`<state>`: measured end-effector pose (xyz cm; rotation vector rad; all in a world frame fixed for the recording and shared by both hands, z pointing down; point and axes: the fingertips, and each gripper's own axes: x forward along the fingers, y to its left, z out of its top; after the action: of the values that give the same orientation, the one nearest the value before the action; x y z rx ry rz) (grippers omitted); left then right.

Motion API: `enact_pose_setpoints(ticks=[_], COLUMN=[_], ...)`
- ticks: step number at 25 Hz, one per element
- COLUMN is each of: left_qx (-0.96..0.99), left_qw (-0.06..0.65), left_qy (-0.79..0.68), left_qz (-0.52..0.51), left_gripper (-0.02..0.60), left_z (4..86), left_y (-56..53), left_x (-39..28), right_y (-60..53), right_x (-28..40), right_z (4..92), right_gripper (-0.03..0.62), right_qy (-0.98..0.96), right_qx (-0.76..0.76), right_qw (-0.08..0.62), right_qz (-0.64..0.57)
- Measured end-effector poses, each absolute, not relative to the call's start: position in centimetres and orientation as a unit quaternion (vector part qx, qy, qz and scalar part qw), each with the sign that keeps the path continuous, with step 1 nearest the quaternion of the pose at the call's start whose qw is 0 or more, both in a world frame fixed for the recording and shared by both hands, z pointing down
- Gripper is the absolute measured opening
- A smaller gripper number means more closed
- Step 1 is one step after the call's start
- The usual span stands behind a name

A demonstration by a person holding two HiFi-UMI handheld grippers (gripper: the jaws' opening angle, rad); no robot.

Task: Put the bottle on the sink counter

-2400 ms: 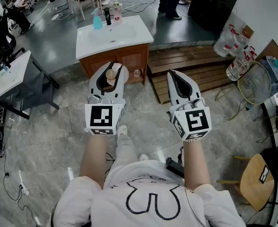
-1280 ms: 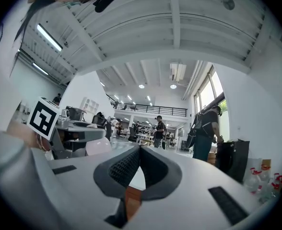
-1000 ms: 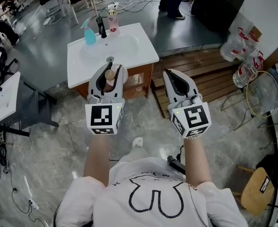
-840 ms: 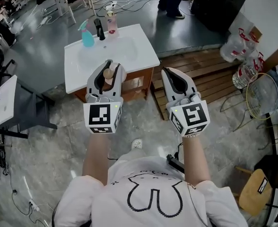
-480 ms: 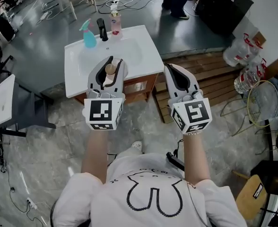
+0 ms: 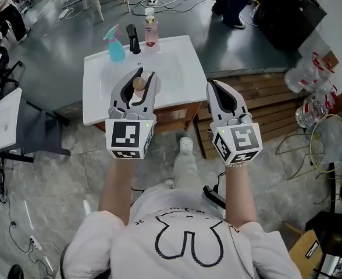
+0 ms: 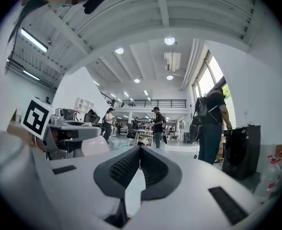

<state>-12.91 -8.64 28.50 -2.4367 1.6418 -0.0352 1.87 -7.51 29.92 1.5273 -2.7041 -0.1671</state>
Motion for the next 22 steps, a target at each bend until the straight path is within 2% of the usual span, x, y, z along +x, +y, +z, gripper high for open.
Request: enact_pose_setpoints(ticks=[22], left_qx=[-0.809], left_qw=[0.045], left_qy=[0.584], left_qz=[-0.049], left_gripper=[0.117], left_z=[31.5], left_y=[-31.4], left_x=[-7.9], right_y=[-31.8], right_x=[4.0], right_z=[31.9], right_gripper=[0.028], right_qy=[-0.905], right_qx=[0.422], right_qw=[0.053], right_qz=[-0.017])
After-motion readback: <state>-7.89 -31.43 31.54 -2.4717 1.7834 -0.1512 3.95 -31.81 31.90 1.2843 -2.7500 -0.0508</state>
